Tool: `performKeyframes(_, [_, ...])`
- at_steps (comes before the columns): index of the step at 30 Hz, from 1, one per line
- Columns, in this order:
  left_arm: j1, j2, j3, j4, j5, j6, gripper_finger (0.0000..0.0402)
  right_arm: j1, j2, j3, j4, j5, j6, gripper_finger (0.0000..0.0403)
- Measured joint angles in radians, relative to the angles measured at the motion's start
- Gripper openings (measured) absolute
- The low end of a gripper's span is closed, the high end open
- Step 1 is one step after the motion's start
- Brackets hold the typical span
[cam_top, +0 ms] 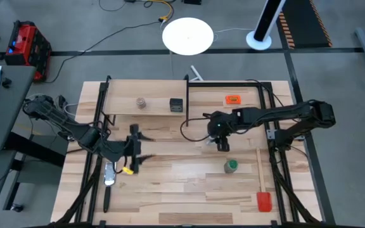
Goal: Shelf spices
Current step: Put the white seasoning bottle on the shelf
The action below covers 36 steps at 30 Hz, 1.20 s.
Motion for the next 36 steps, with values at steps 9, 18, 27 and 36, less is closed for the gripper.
performKeyframes(9, [0.048, 0.0, -0.126, 0.335, 0.114, 0.132, 0.0258, 0.172, -0.001, 0.158, 0.093, -0.004, -0.093, 0.0202])
performKeyframes(18, [0.274, 0.0, -0.256, 0.578, 0.569, -0.031, 0.0258, 0.272, 0.003, 0.241, 0.192, 0.034, -0.233, 0.0202])
performKeyframes(27, [0.397, 0.066, -0.305, 0.707, 0.784, -0.134, 0.0258, 0.274, 0.095, 0.311, 0.228, 0.035, -0.346, 0.0202])
performKeyframes(36, [0.455, 0.25, -0.302, 0.858, 0.94, -0.177, 0.0258, 0.285, 0.268, 0.486, 0.1, 0.023, -0.441, 0.0202])
